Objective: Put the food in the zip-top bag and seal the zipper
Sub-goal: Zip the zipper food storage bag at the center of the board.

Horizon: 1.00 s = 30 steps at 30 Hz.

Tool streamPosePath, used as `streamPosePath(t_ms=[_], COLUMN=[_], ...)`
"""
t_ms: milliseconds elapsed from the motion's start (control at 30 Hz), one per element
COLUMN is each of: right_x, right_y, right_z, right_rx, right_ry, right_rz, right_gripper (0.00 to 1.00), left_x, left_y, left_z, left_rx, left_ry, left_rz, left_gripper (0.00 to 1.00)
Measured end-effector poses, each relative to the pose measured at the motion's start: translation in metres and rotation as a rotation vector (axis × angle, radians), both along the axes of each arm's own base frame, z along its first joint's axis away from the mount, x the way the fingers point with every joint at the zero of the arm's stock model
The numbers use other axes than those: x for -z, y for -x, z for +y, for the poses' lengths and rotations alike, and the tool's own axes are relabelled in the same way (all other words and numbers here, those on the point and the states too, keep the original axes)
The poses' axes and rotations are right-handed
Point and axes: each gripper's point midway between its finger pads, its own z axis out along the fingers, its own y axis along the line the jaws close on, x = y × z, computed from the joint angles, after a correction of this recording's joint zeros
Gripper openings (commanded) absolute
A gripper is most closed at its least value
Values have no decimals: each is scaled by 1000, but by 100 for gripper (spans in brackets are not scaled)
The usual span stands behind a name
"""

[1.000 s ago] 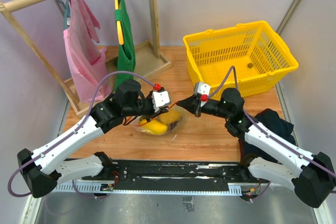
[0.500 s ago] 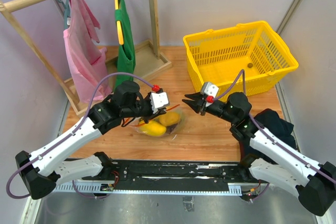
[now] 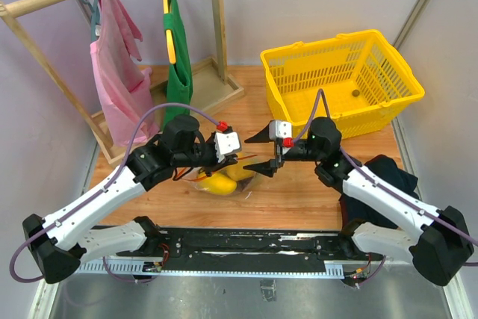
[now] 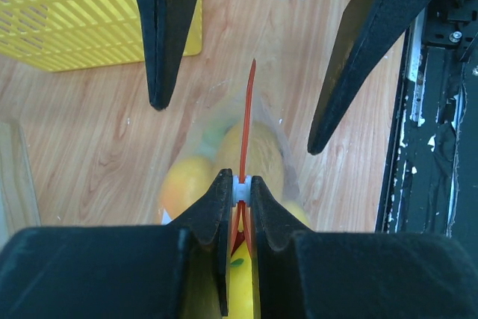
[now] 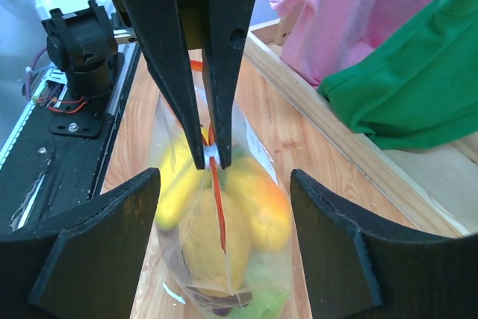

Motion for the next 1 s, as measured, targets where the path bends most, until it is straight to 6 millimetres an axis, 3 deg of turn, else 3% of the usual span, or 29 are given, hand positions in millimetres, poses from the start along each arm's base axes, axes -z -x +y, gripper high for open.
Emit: streamPosePath(t_ms=[133,500,567,633,667,1000], right_x=[5,20,21,22,23,17], right_y=[3,-2,-2,-2,-2,-9], right_z=[5,16,16,16,16,4], right_rx=[-49,-87,-88,-89,-90,41], right_ry=[15,53,58,62,65,64], right_rz=[16,44,45,47,48,29], right_gripper=[65,33,23,4,1,1], left_x=[0,1,1,1,1,-4], left_y=[1,2,2,2,1,-3], left_z=[0,-1,-1,-1,-1,-2], left_rx=[7,23,25,24,21,12], left_ry=[4,10,11,10,10,27], left_rz=[7,19,20,19,19,0], left_gripper=[0,0,0,0,0,0])
